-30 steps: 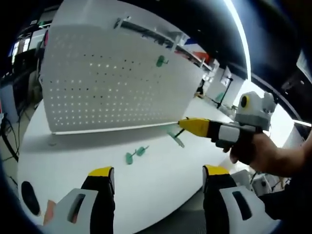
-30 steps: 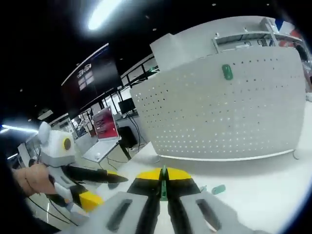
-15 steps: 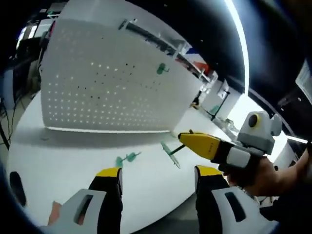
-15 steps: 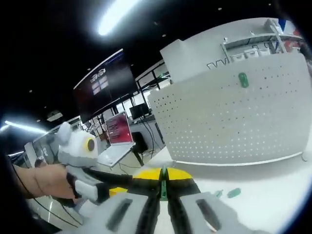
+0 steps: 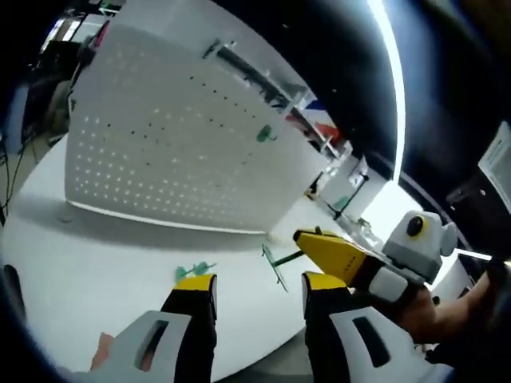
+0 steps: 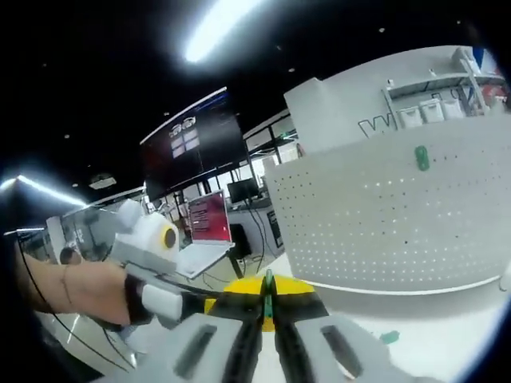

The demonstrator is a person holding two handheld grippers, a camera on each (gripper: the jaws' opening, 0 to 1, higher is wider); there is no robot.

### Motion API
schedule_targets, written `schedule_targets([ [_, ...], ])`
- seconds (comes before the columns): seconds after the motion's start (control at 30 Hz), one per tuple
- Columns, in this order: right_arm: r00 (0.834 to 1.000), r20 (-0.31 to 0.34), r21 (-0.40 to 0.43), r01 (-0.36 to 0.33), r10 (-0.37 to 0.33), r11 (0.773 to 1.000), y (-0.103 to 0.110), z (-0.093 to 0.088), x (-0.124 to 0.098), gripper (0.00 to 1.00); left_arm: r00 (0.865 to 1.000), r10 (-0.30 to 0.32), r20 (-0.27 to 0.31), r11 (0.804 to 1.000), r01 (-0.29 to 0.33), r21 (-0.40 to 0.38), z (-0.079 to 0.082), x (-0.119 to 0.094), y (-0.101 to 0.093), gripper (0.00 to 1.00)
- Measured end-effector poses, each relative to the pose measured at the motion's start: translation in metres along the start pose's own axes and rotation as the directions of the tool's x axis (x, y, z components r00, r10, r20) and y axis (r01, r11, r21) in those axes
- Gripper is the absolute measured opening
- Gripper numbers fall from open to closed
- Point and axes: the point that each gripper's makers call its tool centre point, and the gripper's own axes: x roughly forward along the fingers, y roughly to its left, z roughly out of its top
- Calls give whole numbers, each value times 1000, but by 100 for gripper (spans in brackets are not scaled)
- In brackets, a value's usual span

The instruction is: Insert the hook assembly into the mounting plate slot until the hook locks in place.

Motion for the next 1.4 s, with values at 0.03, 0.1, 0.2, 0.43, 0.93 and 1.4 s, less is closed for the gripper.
schedule_targets([
  [0.03, 1000, 7, -7, -6, 6, 1000, 2, 2, 0, 0, 1000, -9, 3, 1000, 9, -8, 1, 0, -2, 40],
  [0.1, 1000, 21, -17, -14, 15, 1000, 4, 5, -1, 0, 1000, -24, 10, 999, 24, -26, 2, -1, -6, 34],
  [0.2, 999, 40, -31, -21, 22, 999, 7, 10, -2, 0, 999, -37, 22, 998, 38, -49, 5, -3, -9, 23],
  [0.43, 997, 68, -40, -31, 34, 999, 10, 17, -2, 0, 995, -90, 45, 991, 94, -93, 10, -3, -20, 15],
  [0.93, 994, 97, -66, -38, 44, 997, 16, 24, -5, 0, 986, -155, 56, 978, 161, -135, 16, -1, -34, 5],
  [1.4, 995, 98, -92, -22, 31, 996, 19, 22, -9, 0, 986, -158, 50, 975, 163, -148, 15, -2, -34, 1],
])
